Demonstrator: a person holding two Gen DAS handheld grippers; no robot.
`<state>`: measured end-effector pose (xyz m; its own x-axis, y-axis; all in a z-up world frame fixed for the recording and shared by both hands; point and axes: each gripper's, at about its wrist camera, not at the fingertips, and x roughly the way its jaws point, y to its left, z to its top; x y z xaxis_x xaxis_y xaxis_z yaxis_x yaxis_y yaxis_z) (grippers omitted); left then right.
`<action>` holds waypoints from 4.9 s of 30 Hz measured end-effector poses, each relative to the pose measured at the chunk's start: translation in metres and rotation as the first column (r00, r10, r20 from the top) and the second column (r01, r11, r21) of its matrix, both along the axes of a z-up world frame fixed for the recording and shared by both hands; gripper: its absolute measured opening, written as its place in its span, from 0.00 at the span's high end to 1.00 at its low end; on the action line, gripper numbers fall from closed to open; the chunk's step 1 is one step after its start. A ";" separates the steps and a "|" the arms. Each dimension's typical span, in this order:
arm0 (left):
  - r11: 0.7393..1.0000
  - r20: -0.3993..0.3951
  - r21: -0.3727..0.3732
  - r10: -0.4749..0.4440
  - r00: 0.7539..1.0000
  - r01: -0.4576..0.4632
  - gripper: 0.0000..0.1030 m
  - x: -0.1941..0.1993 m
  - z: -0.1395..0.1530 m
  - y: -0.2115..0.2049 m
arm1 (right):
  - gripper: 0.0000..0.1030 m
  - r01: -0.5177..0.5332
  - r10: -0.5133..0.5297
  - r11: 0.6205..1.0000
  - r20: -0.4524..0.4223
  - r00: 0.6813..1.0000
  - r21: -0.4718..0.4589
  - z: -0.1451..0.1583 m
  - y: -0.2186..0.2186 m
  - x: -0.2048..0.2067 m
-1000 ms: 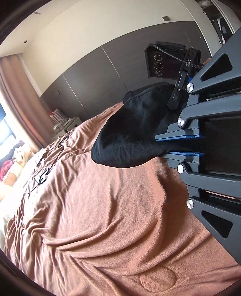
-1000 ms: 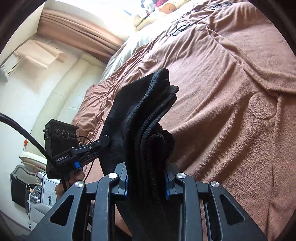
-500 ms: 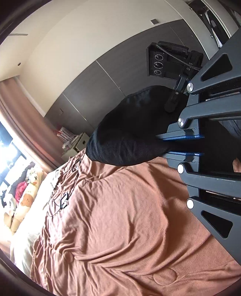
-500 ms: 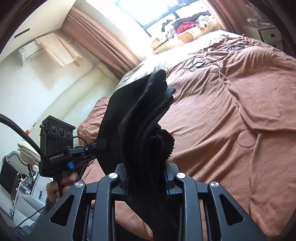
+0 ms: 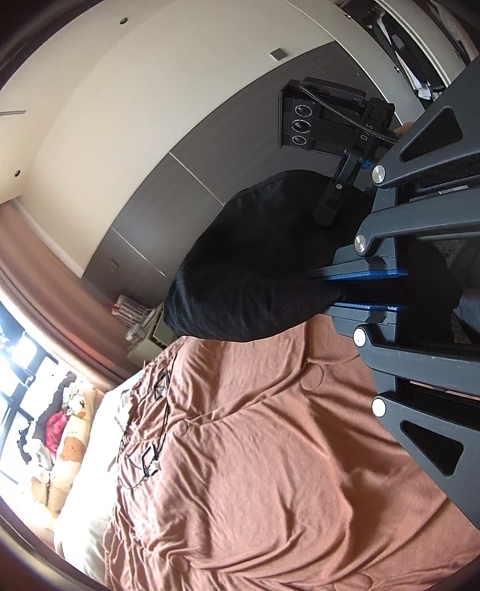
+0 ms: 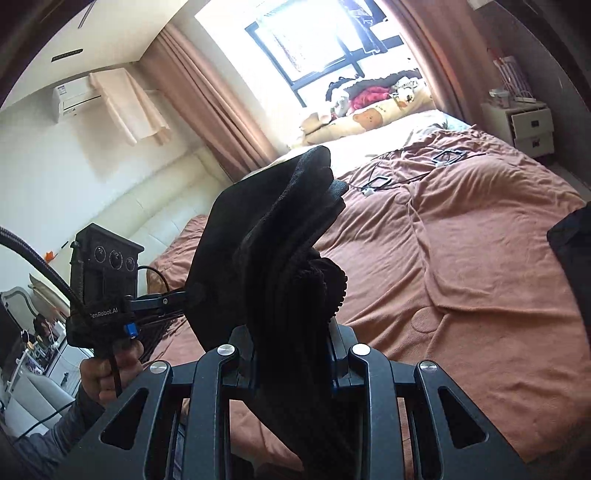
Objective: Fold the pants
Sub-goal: 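Lift the black shorts bundle with both grippers and carry it toward the bed's end, then lower the bundle onto the bedspread and open both grippers to release it, then withdraw both open grippers up and away from the folded shorts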
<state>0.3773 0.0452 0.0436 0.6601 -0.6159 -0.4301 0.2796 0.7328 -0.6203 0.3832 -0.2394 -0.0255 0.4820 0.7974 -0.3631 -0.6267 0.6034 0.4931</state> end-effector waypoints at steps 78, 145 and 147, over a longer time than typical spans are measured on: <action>0.961 -0.147 -0.135 -0.261 0.954 0.242 0.90 0.281 -0.148 -0.320 | 0.77 0.149 -0.153 0.834 0.036 0.988 -0.532 0.050 -0.091 0.080; 0.956 -0.166 0.265 -0.079 0.983 0.121 0.16 0.235 -0.081 -0.237 | 0.39 0.474 -0.609 0.700 -0.100 0.787 -0.534 0.077 -0.198 -0.120; 0.951 -0.142 0.285 -0.083 0.986 0.121 0.04 0.222 -0.068 -0.232 | 0.23 0.495 -0.621 0.695 -0.088 0.779 -0.522 0.092 -0.193 -0.137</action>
